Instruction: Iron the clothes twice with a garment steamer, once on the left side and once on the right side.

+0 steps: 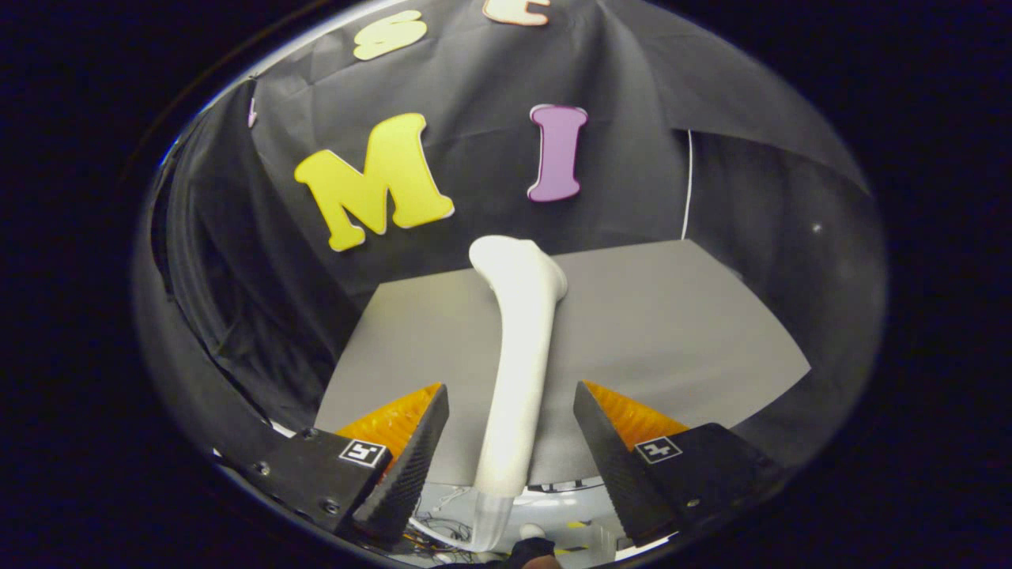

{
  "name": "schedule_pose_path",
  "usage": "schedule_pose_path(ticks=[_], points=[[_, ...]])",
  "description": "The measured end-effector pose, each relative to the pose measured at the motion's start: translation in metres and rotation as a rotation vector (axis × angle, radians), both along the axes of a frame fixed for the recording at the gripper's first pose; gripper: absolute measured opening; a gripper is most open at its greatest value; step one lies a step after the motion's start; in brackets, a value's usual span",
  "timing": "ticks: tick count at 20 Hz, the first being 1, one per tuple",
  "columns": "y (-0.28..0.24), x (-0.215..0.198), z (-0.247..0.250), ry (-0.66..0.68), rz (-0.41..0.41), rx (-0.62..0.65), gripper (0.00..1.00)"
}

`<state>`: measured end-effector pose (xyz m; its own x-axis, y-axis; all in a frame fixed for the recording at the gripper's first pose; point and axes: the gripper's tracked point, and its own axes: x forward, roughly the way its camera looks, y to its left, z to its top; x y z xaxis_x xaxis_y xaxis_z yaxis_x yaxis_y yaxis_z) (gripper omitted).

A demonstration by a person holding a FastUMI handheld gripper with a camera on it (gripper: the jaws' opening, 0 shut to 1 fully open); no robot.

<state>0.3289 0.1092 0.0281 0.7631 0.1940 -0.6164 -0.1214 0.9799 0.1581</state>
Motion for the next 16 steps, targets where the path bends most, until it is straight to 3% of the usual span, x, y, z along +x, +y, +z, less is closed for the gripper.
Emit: schedule_pose_path(ticks=[6,9,12,16], points=[[0.001,0.014,-0.019,0.070,-0.021,-0.060,0.87],[-0.002,0.018,-0.037,0.066,-0.067,-0.083,0.69],[-0.002,0.017,-0.027,0.055,-0.110,-0.070,0.41],[-0.003,0.014,-0.025,0.053,-0.111,-0.043,0.36]])
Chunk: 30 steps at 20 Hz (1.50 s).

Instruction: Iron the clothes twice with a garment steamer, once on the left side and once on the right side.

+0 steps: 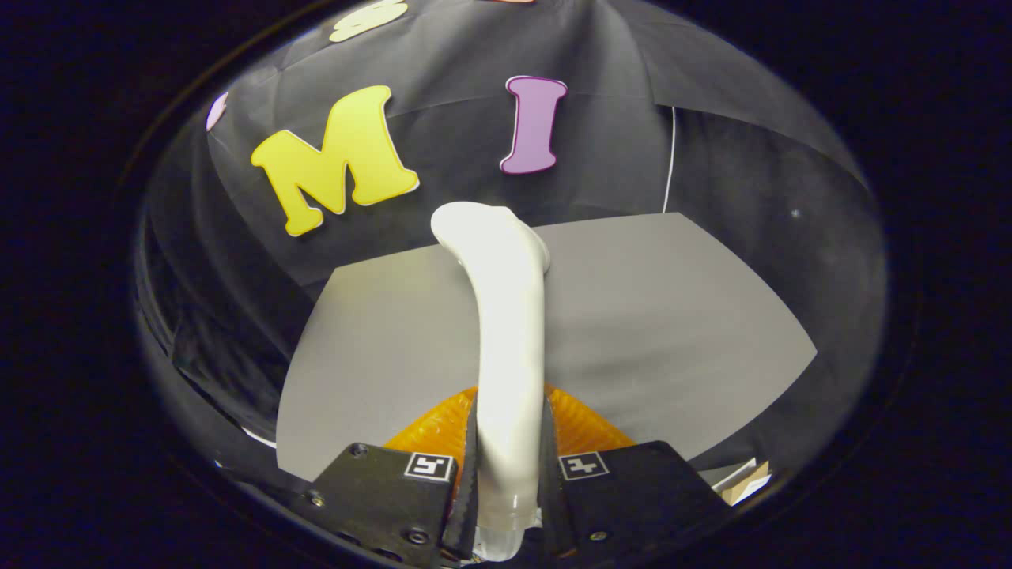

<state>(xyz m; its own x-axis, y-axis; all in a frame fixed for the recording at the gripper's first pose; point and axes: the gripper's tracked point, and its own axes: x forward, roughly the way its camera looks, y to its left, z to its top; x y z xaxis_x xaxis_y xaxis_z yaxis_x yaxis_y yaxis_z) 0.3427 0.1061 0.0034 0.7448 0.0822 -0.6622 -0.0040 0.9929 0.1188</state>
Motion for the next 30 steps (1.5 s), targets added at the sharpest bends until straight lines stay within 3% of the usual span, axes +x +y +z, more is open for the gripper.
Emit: schedule_pose_path(ticks=[3,7,16,20,23,30], points=[[-0.004,-0.013,0.005,-0.045,-0.051,0.007,0.32],[0.024,-0.043,0.024,-0.098,-0.002,0.067,0.32],[0.092,-0.138,0.110,-0.349,0.088,0.197,0.31],[0.107,-0.180,0.143,-0.469,0.066,0.208,0.31],[0.129,-0.199,0.172,-0.529,0.052,0.245,0.31],[0.191,-0.209,0.268,-0.732,0.123,0.218,0.31]])
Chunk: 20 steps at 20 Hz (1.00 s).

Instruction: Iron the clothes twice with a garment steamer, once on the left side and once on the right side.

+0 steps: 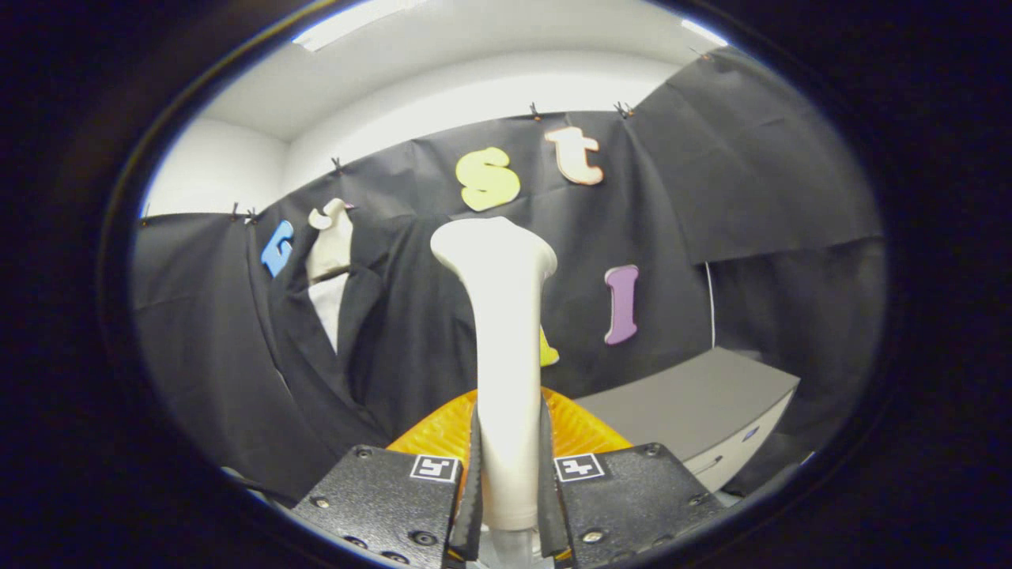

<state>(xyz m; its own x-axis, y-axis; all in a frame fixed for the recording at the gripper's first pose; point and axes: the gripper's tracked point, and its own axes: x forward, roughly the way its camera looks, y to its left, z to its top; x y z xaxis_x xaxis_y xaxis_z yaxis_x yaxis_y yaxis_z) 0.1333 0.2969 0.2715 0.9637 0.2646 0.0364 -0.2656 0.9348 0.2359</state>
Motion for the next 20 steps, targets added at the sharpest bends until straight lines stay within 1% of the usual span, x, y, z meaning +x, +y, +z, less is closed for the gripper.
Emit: schedule_pose_path(ticks=[6,11,13,15,18,20], points=[[0.061,0.014,0.070,-0.203,0.017,-0.013,0.31],[0.092,0.033,0.100,-0.321,-0.021,-0.053,0.31],[0.102,0.044,0.096,-0.331,-0.033,-0.076,0.31],[0.114,0.053,0.084,-0.315,-0.009,-0.086,0.31],[0.120,0.064,0.061,-0.283,-0.015,-0.136,0.31],[0.125,0.066,0.048,-0.267,-0.004,-0.144,0.31]])
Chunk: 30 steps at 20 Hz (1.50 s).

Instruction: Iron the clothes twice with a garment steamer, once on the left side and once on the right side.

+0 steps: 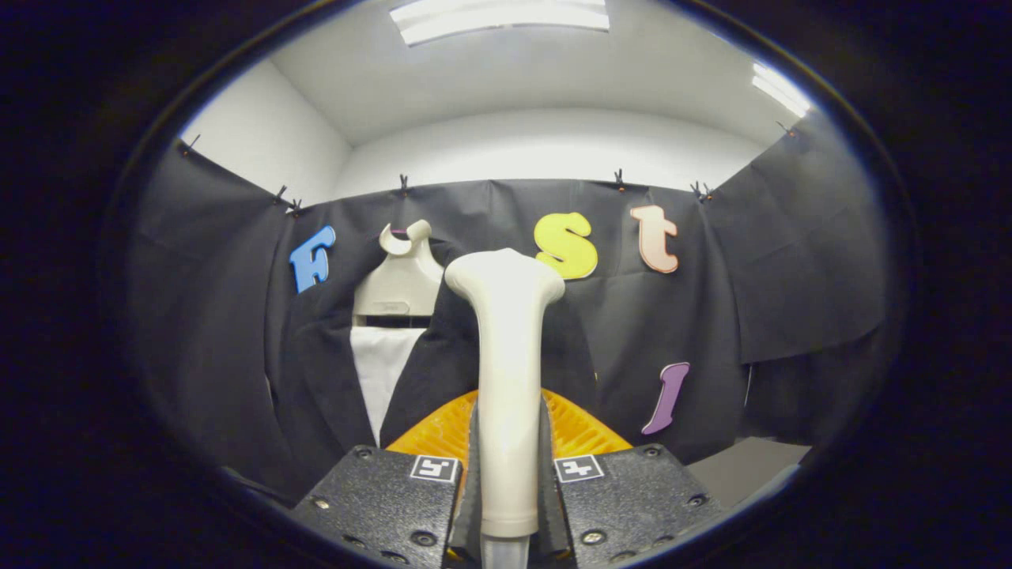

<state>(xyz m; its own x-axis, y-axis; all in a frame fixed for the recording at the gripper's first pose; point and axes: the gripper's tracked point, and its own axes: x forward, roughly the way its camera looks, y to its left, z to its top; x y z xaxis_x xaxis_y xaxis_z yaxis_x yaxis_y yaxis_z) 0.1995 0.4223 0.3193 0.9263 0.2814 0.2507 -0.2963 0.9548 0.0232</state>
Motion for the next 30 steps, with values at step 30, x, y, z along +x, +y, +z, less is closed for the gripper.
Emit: schedule_pose_path(ticks=[30], points=[[-0.015,-0.054,-0.267,0.321,-0.004,-0.060,0.31]])
